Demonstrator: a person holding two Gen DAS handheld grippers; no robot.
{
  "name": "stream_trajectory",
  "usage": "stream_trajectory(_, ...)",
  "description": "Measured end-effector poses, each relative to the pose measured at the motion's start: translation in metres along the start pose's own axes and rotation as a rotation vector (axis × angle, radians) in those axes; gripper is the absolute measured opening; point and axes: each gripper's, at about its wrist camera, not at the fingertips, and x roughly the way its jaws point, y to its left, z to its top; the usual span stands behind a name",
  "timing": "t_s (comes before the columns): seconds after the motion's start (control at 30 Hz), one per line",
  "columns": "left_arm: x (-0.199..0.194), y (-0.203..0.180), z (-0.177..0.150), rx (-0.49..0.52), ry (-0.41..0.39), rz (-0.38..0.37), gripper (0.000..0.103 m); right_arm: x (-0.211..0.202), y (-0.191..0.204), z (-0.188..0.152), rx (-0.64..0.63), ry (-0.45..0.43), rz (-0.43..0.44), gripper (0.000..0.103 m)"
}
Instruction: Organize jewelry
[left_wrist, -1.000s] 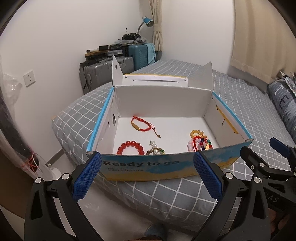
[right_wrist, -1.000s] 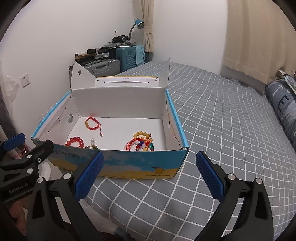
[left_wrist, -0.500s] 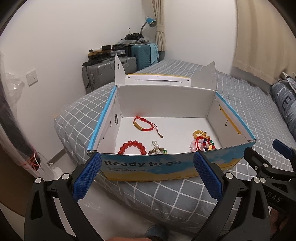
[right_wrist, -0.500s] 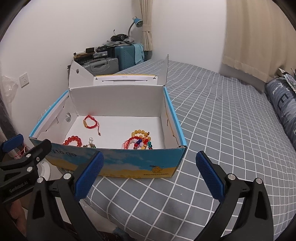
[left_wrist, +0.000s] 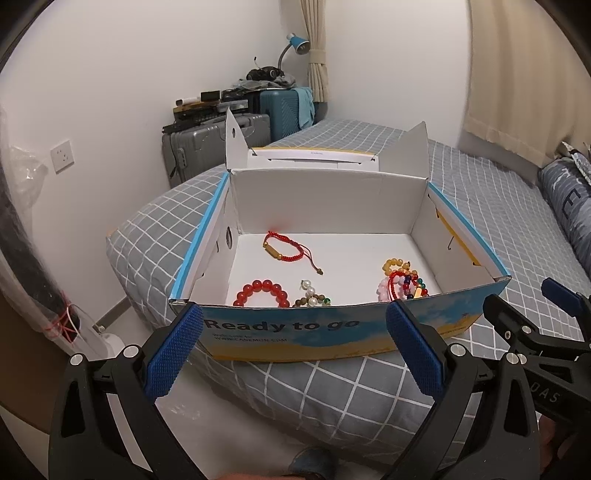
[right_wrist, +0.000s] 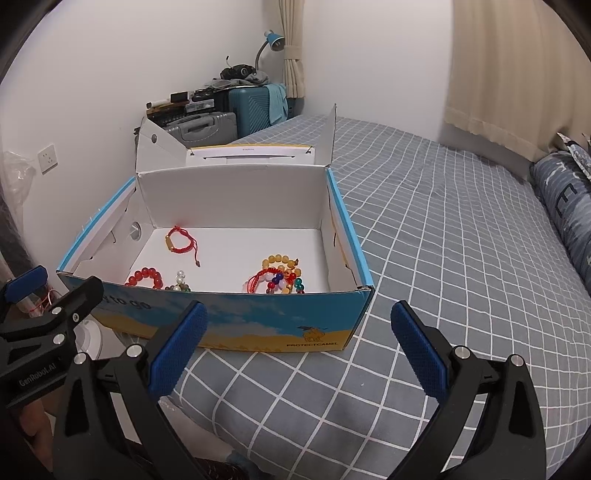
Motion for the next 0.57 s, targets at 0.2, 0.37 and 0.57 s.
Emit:
stream_trajectory(0.2,-0.0008,0.0024,0.0002,-0.015,-0.006,-0.004,0.097,-0.0002,-0.0006,0.0001,0.002,0.0,-0.001,0.096)
stream_trajectory(0.37,0.0003,0.0041,0.0006,-0.027,0.01,-0.022,0.097,-0.0002,-0.0007,0.0001,0.003,0.0,-0.001,0.096)
stream_trajectory(0.57,0.0015,0.0024,-0.0008,-0.025,0.014,-0.022,0.097,-0.0006,-0.001,-0.0005,0.006,0.0,-0.001,0.096)
